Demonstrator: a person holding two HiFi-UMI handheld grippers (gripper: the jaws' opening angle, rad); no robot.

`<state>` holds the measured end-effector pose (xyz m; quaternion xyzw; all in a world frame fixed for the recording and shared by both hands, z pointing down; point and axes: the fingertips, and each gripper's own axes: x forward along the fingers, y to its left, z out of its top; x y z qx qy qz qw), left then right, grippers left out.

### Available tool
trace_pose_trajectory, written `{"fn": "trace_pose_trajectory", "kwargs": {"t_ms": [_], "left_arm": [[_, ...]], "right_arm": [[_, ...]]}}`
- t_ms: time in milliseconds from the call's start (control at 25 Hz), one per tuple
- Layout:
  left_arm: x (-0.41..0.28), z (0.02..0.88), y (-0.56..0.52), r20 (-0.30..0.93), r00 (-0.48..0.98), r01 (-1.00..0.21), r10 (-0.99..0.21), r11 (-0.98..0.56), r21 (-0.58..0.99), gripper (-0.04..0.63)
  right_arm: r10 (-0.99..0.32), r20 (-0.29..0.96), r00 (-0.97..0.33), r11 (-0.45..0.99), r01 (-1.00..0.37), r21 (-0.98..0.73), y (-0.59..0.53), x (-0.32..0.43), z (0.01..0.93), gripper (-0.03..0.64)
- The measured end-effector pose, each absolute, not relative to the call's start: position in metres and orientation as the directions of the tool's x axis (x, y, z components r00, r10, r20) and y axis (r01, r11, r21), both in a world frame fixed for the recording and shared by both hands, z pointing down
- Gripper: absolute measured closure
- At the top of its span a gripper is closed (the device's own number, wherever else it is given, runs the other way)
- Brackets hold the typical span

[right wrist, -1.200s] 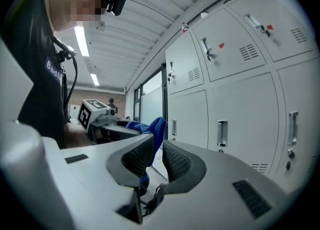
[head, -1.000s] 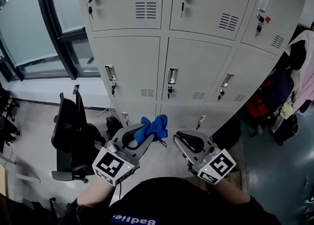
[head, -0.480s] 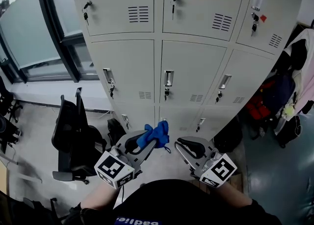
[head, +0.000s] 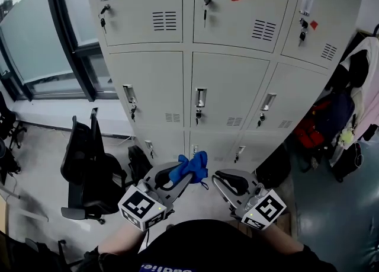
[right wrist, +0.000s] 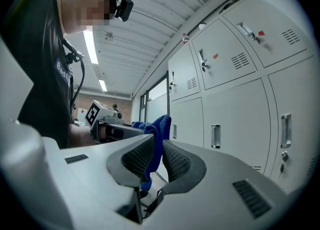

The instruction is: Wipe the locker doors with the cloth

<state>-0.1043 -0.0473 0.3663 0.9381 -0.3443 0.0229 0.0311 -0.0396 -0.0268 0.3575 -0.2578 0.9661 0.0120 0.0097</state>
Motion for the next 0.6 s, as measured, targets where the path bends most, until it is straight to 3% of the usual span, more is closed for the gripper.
{"fn": "trace_pose_trajectory", "kwargs": {"t_ms": [600], "left_arm": [[-0.106, 0.3656, -0.0407, 0.073, 0.771, -0.635, -0.632, -0.773, 0.01, 0.492]], "right_arm": [[-0.486, -0.02, -0.874, 0.873, -0.487, 0.025, -0.0225, -0.0468, 0.3536, 0.569]]}}
